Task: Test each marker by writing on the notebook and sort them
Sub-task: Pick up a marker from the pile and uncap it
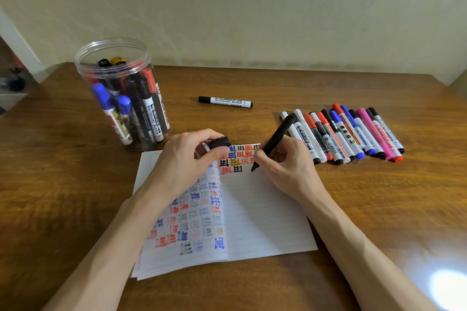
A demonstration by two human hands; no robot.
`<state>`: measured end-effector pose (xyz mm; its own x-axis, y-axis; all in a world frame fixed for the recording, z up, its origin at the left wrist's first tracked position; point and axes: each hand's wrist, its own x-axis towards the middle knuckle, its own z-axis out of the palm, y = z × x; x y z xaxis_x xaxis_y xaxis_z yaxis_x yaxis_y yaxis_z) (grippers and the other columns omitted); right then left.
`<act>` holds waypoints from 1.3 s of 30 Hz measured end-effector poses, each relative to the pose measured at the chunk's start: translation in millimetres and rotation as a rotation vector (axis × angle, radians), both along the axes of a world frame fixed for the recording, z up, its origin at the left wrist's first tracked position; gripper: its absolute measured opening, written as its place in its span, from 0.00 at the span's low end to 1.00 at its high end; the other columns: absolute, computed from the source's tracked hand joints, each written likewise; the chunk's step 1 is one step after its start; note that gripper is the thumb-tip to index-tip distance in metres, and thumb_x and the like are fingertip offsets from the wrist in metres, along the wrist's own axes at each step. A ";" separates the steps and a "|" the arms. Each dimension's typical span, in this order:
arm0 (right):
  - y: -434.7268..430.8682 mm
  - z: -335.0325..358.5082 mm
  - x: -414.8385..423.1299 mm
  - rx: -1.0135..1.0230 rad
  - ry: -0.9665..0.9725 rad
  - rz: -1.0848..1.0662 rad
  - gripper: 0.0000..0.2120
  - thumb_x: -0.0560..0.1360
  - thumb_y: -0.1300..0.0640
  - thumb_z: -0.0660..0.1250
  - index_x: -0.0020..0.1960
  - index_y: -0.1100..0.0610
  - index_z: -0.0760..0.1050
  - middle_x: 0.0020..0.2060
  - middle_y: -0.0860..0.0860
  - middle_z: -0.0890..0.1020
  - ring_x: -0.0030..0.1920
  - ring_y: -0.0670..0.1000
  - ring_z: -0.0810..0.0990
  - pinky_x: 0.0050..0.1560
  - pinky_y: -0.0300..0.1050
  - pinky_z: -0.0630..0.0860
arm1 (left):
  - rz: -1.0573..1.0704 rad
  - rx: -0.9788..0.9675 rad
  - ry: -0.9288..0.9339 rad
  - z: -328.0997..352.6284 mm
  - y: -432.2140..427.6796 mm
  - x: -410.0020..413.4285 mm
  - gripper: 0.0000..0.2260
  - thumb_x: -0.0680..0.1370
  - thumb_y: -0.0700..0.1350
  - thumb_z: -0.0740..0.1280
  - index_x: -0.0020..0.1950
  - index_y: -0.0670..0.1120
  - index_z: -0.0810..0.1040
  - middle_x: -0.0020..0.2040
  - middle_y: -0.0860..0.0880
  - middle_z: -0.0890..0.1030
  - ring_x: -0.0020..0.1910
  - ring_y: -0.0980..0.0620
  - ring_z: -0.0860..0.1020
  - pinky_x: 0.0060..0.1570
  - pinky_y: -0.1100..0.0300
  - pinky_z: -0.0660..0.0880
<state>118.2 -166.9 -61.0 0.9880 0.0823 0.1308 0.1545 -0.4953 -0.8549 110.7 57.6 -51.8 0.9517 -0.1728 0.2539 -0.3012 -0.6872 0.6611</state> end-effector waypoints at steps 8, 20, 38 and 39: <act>-0.2 12.4 -4.0 0.388 0.034 0.021 0.02 0.80 0.58 0.72 0.50 0.55 0.83 0.37 0.56 0.85 0.36 0.50 0.82 0.39 0.40 0.76 | -0.011 -0.033 -0.045 1.9 -1.4 -1.2 0.13 0.74 0.52 0.75 0.57 0.53 0.84 0.51 0.61 0.83 0.53 0.69 0.79 0.50 0.70 0.77; -2.7 8.7 -6.9 0.418 0.078 0.247 0.10 0.79 0.56 0.75 0.59 0.57 0.84 0.40 0.53 0.85 0.39 0.50 0.81 0.38 0.43 0.75 | -0.096 -0.070 -0.055 3.3 -2.6 -3.1 0.13 0.75 0.54 0.70 0.58 0.54 0.83 0.51 0.62 0.83 0.55 0.65 0.80 0.53 0.68 0.77; -16.9 12.1 -0.3 0.296 -0.037 0.262 0.09 0.77 0.60 0.75 0.57 0.61 0.85 0.41 0.54 0.89 0.41 0.51 0.88 0.42 0.40 0.83 | -0.083 -0.037 -0.195 5.2 0.5 -4.3 0.16 0.76 0.56 0.67 0.57 0.49 0.85 0.47 0.56 0.84 0.47 0.59 0.82 0.43 0.62 0.81; -16.0 11.5 -0.7 0.291 -0.045 0.267 0.09 0.77 0.60 0.75 0.57 0.61 0.85 0.41 0.53 0.89 0.40 0.51 0.88 0.42 0.40 0.83 | -0.088 -0.034 -0.198 5.1 0.8 -4.6 0.16 0.76 0.56 0.67 0.56 0.49 0.85 0.46 0.56 0.84 0.47 0.57 0.82 0.42 0.61 0.80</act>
<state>117.4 -182.9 -49.6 0.9295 0.2886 0.2296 0.2860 -0.1711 -0.9428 106.1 58.4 -46.7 0.8644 -0.2411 0.4413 -0.4852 -0.6306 0.6057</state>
